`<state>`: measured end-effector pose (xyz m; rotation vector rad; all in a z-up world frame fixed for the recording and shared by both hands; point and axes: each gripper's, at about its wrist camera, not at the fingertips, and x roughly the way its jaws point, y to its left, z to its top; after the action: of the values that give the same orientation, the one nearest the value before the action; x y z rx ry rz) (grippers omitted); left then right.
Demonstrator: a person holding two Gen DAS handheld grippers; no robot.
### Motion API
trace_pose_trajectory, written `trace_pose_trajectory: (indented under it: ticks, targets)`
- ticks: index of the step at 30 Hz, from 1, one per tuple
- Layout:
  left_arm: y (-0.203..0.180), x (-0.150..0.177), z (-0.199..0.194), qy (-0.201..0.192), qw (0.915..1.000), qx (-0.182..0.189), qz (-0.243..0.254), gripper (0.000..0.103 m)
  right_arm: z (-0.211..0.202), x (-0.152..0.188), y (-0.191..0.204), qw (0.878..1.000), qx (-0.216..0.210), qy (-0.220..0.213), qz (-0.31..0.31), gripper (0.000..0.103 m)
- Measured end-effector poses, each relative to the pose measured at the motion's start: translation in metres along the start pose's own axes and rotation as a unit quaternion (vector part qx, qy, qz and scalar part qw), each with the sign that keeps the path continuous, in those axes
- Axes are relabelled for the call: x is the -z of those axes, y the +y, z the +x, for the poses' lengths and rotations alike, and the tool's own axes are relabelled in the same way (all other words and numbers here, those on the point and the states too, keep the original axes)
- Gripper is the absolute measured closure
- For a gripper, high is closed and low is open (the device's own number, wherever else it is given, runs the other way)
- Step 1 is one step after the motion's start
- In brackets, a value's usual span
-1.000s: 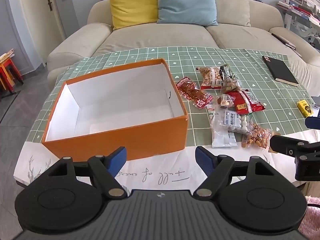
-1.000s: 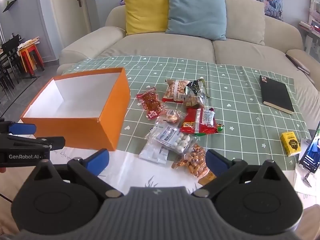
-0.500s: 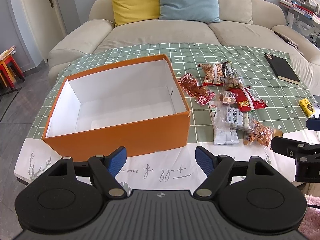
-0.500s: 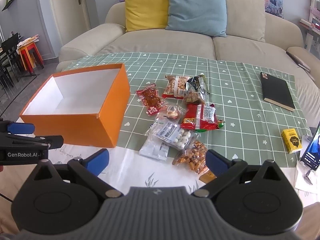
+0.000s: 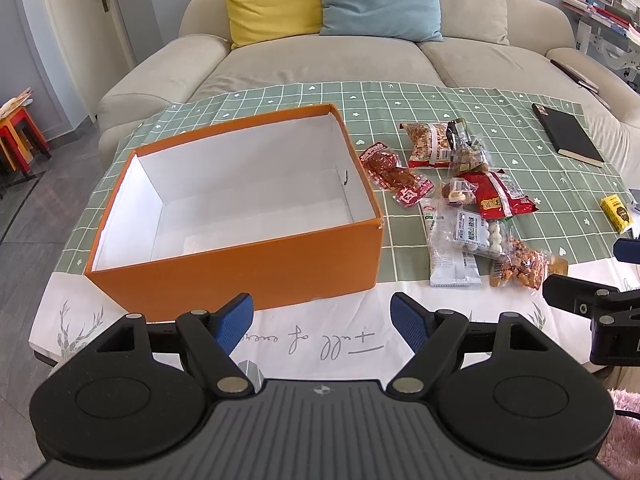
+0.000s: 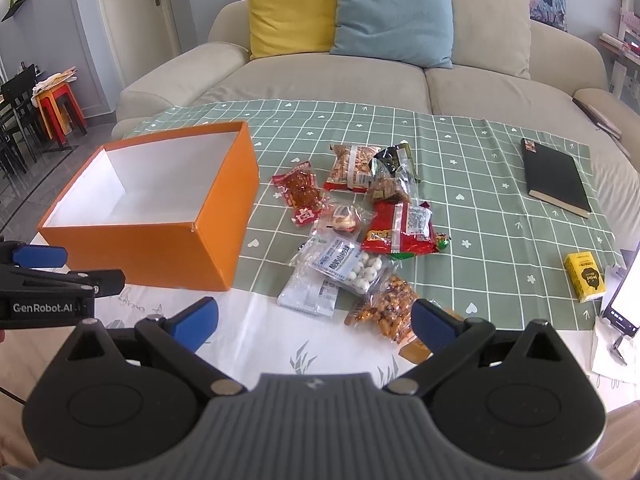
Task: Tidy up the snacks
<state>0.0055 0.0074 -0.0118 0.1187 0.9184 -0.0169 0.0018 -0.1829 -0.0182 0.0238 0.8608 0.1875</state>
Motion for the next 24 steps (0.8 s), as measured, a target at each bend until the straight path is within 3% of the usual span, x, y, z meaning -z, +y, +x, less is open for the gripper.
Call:
trace_pose_trajectory:
  ticks: [24]
  targets:
    - [-0.0027,-0.0008,-0.007,-0.007,0.9999,0.006,0.009,0.011,0.0011,-0.0027,0.0004,1.0,0.008,0.003,-0.004,0.004]
